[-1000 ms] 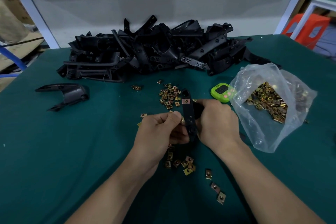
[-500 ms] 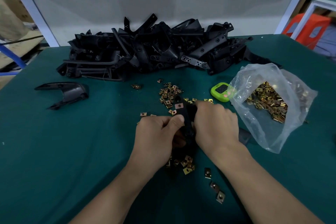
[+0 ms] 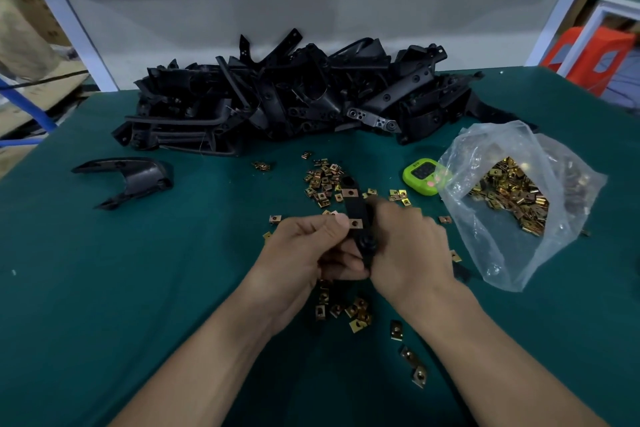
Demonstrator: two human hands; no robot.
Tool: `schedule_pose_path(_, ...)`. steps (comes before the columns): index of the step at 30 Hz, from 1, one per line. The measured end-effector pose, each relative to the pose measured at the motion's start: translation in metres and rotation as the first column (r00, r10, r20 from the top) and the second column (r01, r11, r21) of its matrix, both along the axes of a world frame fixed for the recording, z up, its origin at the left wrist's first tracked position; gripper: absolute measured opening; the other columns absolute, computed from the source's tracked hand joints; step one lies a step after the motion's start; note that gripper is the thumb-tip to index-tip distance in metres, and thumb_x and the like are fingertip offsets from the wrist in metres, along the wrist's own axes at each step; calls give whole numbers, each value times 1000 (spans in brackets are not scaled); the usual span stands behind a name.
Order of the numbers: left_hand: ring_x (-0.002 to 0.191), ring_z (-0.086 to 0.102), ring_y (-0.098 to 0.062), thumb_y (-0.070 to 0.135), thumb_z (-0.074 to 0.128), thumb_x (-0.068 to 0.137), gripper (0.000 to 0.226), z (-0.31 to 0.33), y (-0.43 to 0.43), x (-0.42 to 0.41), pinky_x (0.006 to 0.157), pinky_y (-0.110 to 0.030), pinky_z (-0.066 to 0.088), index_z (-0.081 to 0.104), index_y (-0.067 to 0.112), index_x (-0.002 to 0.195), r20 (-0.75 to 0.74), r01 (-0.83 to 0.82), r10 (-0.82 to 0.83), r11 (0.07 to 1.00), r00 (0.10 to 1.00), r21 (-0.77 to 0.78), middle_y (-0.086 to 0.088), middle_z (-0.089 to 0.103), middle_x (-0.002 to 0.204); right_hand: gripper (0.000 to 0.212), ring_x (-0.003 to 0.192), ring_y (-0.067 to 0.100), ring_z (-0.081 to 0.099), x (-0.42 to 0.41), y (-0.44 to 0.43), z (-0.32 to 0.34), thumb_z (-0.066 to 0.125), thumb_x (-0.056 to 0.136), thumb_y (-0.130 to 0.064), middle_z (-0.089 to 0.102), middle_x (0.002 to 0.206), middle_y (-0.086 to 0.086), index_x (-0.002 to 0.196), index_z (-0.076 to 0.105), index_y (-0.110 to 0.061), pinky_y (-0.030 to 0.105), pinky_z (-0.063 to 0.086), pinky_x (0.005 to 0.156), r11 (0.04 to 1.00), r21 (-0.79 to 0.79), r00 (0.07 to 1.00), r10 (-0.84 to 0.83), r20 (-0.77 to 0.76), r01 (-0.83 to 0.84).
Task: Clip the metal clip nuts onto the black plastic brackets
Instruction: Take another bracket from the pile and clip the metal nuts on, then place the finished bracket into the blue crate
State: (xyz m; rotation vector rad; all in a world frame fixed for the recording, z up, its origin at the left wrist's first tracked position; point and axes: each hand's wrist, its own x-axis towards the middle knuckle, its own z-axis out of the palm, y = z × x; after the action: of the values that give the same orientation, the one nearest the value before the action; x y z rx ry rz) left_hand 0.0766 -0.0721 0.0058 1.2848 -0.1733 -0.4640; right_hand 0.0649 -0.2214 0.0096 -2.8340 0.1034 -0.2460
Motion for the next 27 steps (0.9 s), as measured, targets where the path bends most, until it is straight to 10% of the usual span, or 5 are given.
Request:
schedule_pose_path(6,47,60,-16,46,68,79,38,10,1,1,52,-28,57,77,11,68,46,64,-67,996,997,68,-11,67,61,35,91,26,68,-6,9,5,72,82,-32,65,91,-6,108,48,-30,29,44,70,992,120,997,48,-60,-41)
schedule_pose_path(10,52,63,-21,29,62,101,40,7,7,2,54,-26,54,76,15,66,142,-38,10,979,990,198,-12,69,64,21,86,31,69,-1,5,6,62,87,-26,67,89,-2,103,48,-27,33,37,63,995,-94,1000,-22,-2,22)
schedule_pose_path(17,67,72,-20,41,60,90,30,1,-4,1,68,-43,64,77,21,75,282,-448,362,815,889,366,-3,74,72,103,74,24,59,4,-7,12,73,85,-32,58,82,-4,157,1,-47,37,46,67,993,122,997,7,-80,3)
schedule_pose_path(23,88,71,-1,51,66,85,38,30,1,13,78,-26,58,68,43,122,338,-280,165,903,927,325,16,75,95,66,89,19,65,-5,-19,39,85,77,-34,71,105,-2,136,56,-34,30,51,68,934,353,988,98,-120,-50)
schedule_pose_path(27,58,64,-6,22,69,96,21,70,-21,12,56,-20,52,75,37,108,391,-247,126,929,912,276,9,73,79,51,72,19,69,-30,-28,62,87,73,-29,74,89,-4,118,66,-42,30,54,62,832,554,999,35,-31,-12)
